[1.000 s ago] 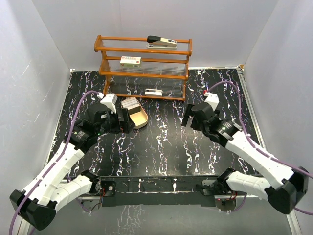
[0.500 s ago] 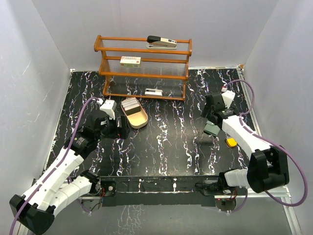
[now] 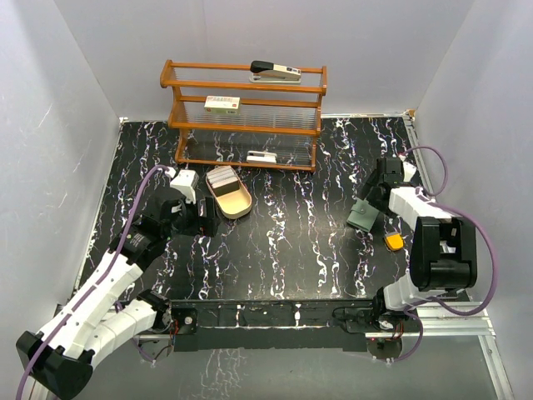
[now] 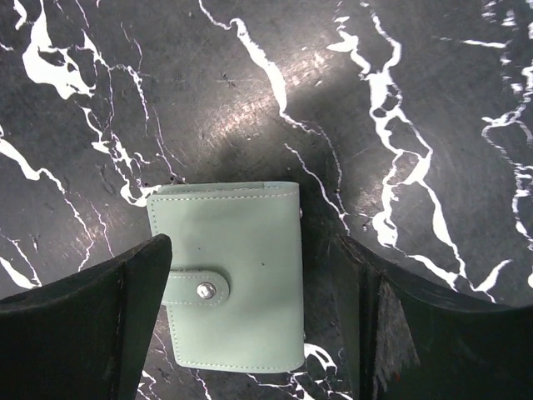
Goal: Put the credit cards into the card holder
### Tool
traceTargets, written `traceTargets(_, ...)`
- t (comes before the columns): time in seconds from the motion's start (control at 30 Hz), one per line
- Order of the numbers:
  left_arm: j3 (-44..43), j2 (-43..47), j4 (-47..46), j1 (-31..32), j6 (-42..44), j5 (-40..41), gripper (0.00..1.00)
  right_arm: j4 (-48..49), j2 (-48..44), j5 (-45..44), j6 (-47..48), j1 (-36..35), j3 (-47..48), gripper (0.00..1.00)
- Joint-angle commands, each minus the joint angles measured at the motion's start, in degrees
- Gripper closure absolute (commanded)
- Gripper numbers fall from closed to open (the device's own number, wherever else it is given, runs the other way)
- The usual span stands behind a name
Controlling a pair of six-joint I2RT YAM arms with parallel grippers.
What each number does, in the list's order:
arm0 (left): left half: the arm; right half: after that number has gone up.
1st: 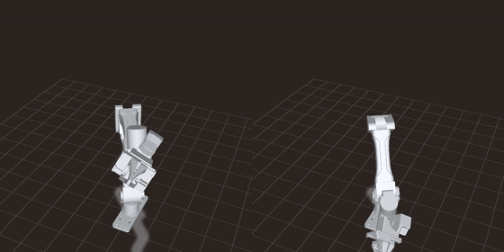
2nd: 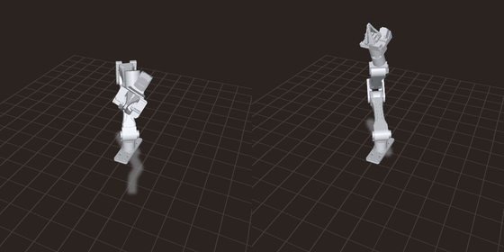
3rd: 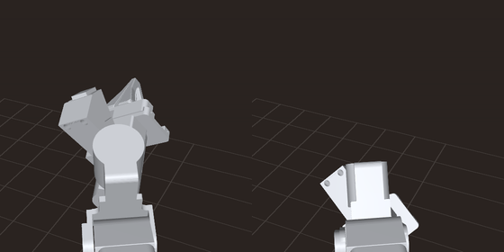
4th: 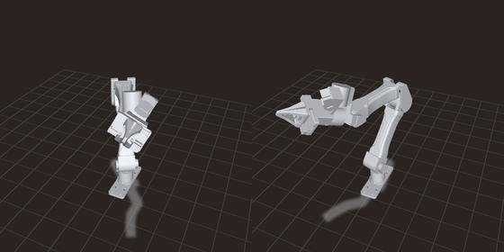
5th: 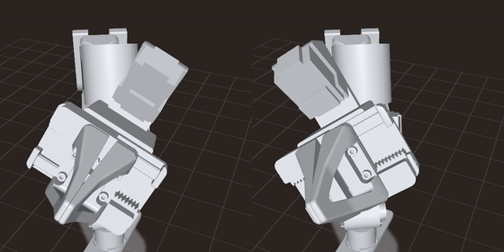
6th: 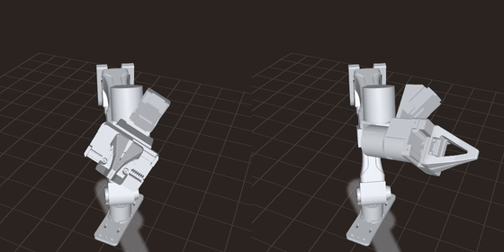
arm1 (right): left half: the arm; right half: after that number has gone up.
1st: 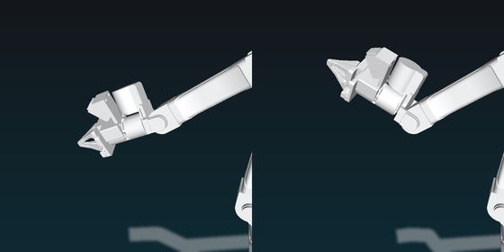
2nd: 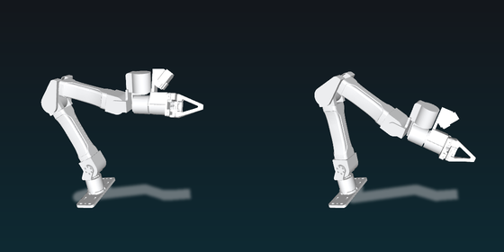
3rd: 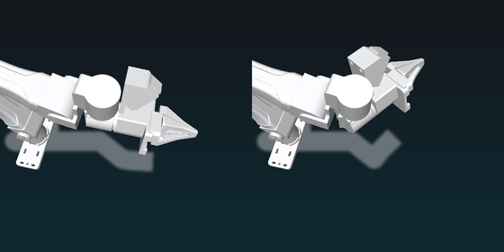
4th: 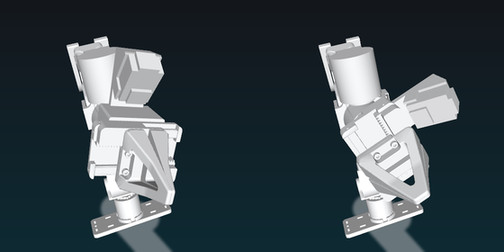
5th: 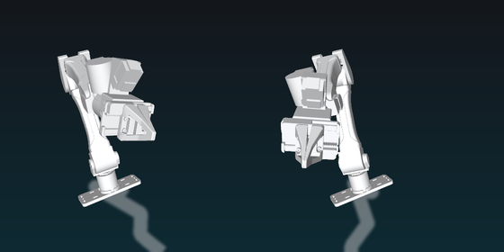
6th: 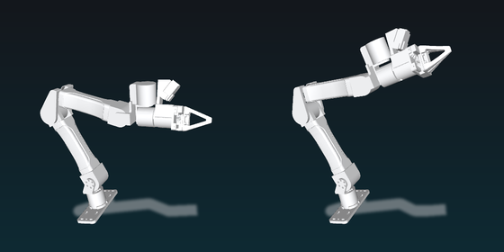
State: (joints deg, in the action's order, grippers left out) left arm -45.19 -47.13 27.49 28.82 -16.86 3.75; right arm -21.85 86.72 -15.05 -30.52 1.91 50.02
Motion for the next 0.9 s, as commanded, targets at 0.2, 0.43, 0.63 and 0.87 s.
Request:
traceTargets(0.2,0.3,2.1,-0.1,-0.4,2.0,-2.8,0.04,5.3,2.0,7.8,3.2,0.3,-2.7,0.26)
traceTargets(0.43,0.2,0.4,-0.2,-0.3,2.0,-3.5,0.05,7.0,1.9,15.6,3.1,-0.3,-5.5,0.37)
traceTargets(0.63,-0.3,-1.6,-0.1,-0.4,1.8,-3.4,0.05,7.0,1.1,18.7,2.0,-4.9,-8.1,0.43)
traceTargets(0.87,-0.4,-2.0,0.6,-0.3,0.9,-3.1,0.05,5.9,-1.0,17.7,0.5,-14.3,-10.9,0.45)
